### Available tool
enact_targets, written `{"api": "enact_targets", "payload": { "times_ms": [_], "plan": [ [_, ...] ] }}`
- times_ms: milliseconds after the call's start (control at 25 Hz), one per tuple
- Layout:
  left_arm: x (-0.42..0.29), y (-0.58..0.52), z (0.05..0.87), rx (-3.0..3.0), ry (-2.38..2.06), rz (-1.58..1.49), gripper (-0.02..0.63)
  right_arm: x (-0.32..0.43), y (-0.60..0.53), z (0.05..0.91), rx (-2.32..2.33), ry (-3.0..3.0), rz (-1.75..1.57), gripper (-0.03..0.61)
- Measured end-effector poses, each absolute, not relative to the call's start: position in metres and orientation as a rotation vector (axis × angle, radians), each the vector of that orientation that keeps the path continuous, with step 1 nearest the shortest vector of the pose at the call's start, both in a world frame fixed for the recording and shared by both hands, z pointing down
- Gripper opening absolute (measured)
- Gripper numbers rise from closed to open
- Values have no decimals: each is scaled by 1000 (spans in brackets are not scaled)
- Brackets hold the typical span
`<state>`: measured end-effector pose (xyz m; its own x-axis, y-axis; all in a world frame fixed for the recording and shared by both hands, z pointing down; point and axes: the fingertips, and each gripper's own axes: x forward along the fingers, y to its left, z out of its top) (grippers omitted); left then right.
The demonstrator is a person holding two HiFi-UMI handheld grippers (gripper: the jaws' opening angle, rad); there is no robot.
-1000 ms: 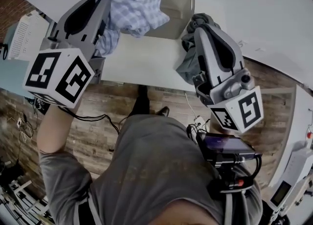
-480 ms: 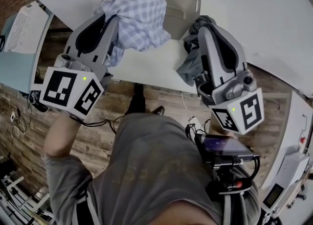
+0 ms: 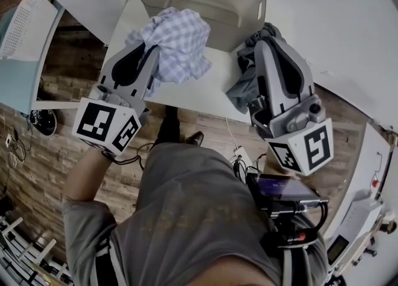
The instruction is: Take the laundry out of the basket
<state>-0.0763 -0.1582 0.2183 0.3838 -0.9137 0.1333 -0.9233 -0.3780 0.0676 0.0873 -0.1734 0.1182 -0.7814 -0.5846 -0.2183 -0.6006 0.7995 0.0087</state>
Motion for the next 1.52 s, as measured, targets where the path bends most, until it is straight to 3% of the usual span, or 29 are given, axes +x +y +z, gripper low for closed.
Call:
{"api": "enact_targets", "payload": {
  "times_ms": [720,1520],
  "plan": [
    [-116,-173,366,2392,-1579,313,61,41,-205,142,-964,2831,80,12],
    [-108,-199,431,2358,-1512,415,85,35,-227,158,-1022,2869,52,12]
  ]
}}
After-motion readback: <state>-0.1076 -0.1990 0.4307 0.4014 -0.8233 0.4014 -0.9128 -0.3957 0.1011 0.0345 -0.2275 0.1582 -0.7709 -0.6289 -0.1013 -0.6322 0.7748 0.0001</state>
